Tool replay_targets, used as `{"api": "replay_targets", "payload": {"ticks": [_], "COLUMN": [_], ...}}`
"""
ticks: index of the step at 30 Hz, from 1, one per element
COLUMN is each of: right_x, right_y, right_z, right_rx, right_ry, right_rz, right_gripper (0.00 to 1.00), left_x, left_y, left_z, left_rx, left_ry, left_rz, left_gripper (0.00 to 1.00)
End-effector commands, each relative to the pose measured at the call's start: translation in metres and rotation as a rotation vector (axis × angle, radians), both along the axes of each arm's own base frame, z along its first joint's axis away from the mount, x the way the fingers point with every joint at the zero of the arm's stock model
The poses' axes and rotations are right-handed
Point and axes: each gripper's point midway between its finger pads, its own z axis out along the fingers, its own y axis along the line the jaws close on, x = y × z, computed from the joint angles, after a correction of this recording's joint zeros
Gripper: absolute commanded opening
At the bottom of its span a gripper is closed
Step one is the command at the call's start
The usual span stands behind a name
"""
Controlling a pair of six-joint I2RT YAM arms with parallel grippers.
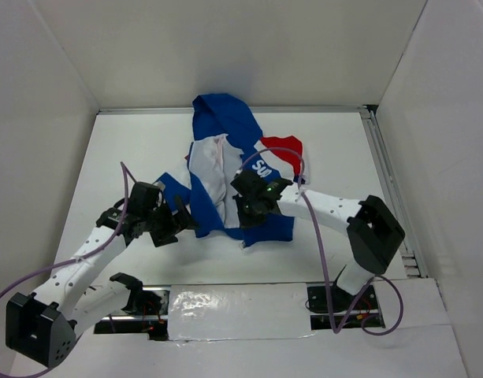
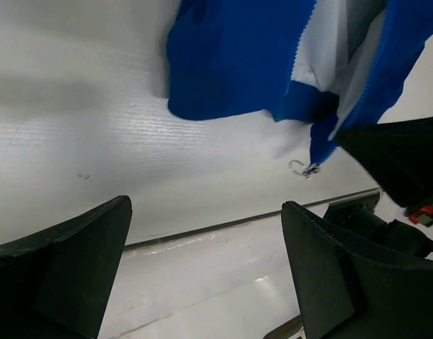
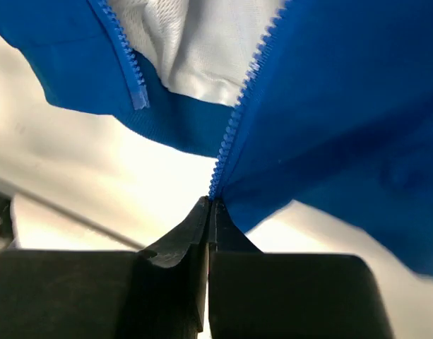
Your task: Zip up the jacket
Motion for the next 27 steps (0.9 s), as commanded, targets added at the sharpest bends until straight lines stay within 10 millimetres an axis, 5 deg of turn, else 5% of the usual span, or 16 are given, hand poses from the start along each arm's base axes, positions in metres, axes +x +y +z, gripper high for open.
{"api": "replay_targets", "payload": {"ticks": [1, 4, 7, 8, 12, 16, 22, 27], "right_x": [-0.025, -0.018, -0.026, -0.027, -0.032, -0.034, -0.019, -0.014], "right_y": [0.037, 0.042, 0.040, 0.037, 0.015, -0.004, -0.004, 0.014], "right_z": [-0.015, -0.013, 0.011, 0.029, 0.040, 0.013, -0.016, -0.032], "right_rx": [0.107, 0.088, 0.137, 0.169, 0.175, 0.130, 0.050, 0.037], "right_ry": [0.140, 0.094, 0.012, -0.033, -0.078, -0.043, -0.032, -0.022], "right_rz": [0.063, 0.049, 0.071, 0.067, -0.061, -0.210, -0.375, -0.385], "right_gripper": [0.05, 0.39, 0.68, 0.69, 0.73, 0.74, 0.74, 0.74], "left_x": [-0.008, -0.013, -0.016, -0.016, -0.018, -0.018, -0.022, -0.028], "left_y": [0.000, 0.001, -0.002, -0.004, -0.010, -0.016, -0.019, -0.024], "left_z": [0.002, 0.004, 0.007, 0.009, 0.009, 0.007, 0.003, 0.001], "left_rx": [-0.007, -0.001, -0.010, -0.018, -0.041, -0.049, -0.053, -0.084], "left_ry": [0.029, 0.036, 0.018, 0.007, 0.002, 0.001, -0.009, -0.011], "left_rz": [0.014, 0.018, 0.005, 0.001, -0.025, -0.055, -0.072, -0.101], "left_gripper": [0.99, 0.99, 0.99, 0.99, 0.99, 0.99, 0.99, 0.99]}}
